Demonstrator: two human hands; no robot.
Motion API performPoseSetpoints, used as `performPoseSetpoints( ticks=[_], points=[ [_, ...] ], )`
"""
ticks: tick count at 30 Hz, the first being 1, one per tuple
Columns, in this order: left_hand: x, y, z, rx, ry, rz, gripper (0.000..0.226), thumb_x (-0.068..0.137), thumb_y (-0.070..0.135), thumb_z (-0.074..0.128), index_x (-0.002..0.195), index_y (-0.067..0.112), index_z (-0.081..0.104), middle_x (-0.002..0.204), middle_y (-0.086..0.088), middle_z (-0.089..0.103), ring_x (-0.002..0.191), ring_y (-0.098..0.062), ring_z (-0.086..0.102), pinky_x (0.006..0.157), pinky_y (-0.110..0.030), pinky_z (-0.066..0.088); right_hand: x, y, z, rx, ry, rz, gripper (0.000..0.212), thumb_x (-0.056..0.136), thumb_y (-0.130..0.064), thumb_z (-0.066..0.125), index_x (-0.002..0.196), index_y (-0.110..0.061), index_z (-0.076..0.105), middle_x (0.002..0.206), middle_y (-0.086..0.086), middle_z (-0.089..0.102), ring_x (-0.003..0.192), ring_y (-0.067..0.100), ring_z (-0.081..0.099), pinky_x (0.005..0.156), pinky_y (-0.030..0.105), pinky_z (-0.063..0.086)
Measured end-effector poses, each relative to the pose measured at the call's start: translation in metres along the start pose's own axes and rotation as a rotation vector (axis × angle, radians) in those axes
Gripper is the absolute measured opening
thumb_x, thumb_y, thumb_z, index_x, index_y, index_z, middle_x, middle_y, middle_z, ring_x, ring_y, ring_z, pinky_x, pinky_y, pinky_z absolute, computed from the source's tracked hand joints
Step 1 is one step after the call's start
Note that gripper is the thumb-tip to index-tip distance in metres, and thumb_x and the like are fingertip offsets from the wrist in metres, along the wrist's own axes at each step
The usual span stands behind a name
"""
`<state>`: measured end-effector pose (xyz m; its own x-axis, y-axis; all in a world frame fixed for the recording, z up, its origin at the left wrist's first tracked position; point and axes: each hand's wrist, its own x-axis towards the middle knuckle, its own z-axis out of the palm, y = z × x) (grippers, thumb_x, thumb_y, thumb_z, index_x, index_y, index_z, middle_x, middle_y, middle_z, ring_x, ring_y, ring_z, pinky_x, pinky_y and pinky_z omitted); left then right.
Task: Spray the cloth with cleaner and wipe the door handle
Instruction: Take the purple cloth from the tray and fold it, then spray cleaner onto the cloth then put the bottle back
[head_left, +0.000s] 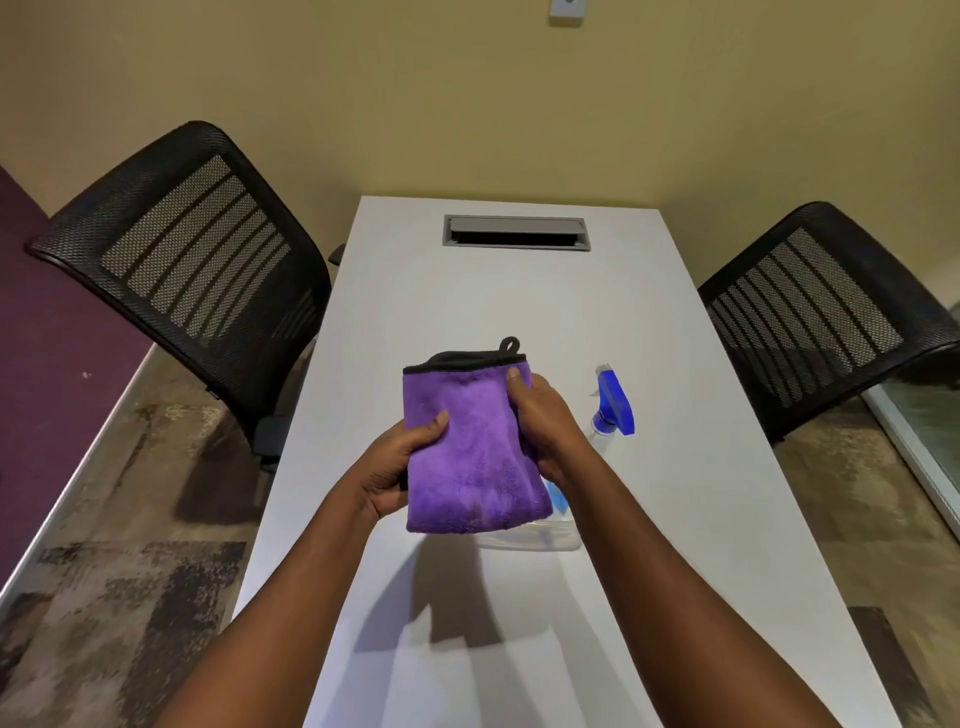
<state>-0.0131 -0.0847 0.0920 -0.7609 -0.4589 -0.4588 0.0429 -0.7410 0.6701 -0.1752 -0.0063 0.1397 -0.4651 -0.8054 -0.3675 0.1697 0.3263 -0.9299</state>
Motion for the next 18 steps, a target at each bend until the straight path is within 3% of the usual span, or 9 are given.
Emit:
performPoseSetpoints(
  ticks=[2, 4, 7, 10, 12, 15, 18],
  points=[
    [0.003, -0.006, -0.005, -0.025, 0.042, 0.000, 0.047, 0.076, 0.029, 0.077, 0.117, 0.009, 0.066, 0.115, -0.017, 0.070, 0.105, -0.035, 0.067, 0.079, -0.042, 0.057, -0.004, 0.018, -0.003, -0.156, 0.152, 0.030, 0.041, 0.100, -0.048, 0.035, 0.112, -0.015, 0.056, 0.096, 0.003, 0.061, 0.081, 0.015, 0.058, 0.066, 0.026, 0.045],
    [0.007, -0.008, -0.012, -0.057, 0.073, 0.020, 0.052, 0.076, 0.030, 0.076, 0.122, 0.008, 0.063, 0.118, -0.016, 0.069, 0.108, -0.034, 0.067, 0.081, -0.043, 0.057, -0.019, 0.048, -0.007, -0.269, 0.419, -0.092, 0.029, 0.100, -0.038, 0.042, 0.103, -0.012, 0.056, 0.092, 0.002, 0.062, 0.078, 0.015, 0.058, 0.065, 0.023, 0.044],
    [0.011, -0.009, -0.022, -0.042, 0.102, 0.047, 0.058, 0.077, 0.033, 0.076, 0.127, 0.009, 0.059, 0.123, -0.015, 0.067, 0.112, -0.032, 0.065, 0.082, -0.042, 0.057, -0.043, 0.091, -0.019, -0.191, 0.735, -0.174, 0.018, 0.094, -0.023, 0.058, 0.082, -0.012, 0.049, 0.079, 0.004, 0.057, 0.073, 0.023, 0.056, 0.065, 0.025, 0.043],
    [0.015, -0.008, -0.028, -0.015, 0.102, 0.046, 0.058, 0.076, 0.035, 0.077, 0.125, 0.010, 0.061, 0.125, -0.016, 0.066, 0.112, -0.033, 0.065, 0.081, -0.042, 0.057, -0.040, 0.115, -0.044, -0.133, 0.896, -0.131, 0.024, 0.086, -0.016, 0.069, 0.089, -0.007, 0.048, 0.089, 0.007, 0.051, 0.085, 0.032, 0.055, 0.071, 0.031, 0.045],
    [0.017, -0.008, -0.029, 0.000, 0.101, 0.038, 0.057, 0.076, 0.035, 0.077, 0.125, 0.011, 0.061, 0.125, -0.017, 0.065, 0.111, -0.034, 0.065, 0.082, -0.043, 0.057, -0.029, 0.121, -0.059, -0.157, 0.897, -0.121, 0.044, 0.079, -0.020, 0.078, 0.106, -0.002, 0.049, 0.103, 0.007, 0.048, 0.095, 0.029, 0.053, 0.079, 0.038, 0.050],
    [0.019, -0.009, -0.028, 0.000, 0.114, 0.022, 0.062, 0.075, 0.039, 0.077, 0.127, 0.011, 0.059, 0.126, -0.017, 0.065, 0.112, -0.034, 0.064, 0.083, -0.043, 0.057, -0.011, 0.122, -0.076, -0.242, 0.699, -0.121, 0.075, 0.074, -0.027, 0.083, 0.132, -0.004, 0.042, 0.125, 0.007, 0.047, 0.114, 0.022, 0.050, 0.096, 0.040, 0.048],
    [0.018, -0.010, -0.027, -0.032, 0.127, -0.001, 0.061, 0.076, 0.046, 0.074, 0.125, 0.011, 0.061, 0.124, -0.016, 0.066, 0.112, -0.034, 0.065, 0.081, -0.043, 0.057, 0.010, 0.121, -0.090, -0.201, 0.487, -0.105, 0.076, 0.076, -0.029, 0.081, 0.139, -0.012, 0.041, 0.132, 0.001, 0.052, 0.120, 0.016, 0.049, 0.101, 0.037, 0.044]
  ],
)
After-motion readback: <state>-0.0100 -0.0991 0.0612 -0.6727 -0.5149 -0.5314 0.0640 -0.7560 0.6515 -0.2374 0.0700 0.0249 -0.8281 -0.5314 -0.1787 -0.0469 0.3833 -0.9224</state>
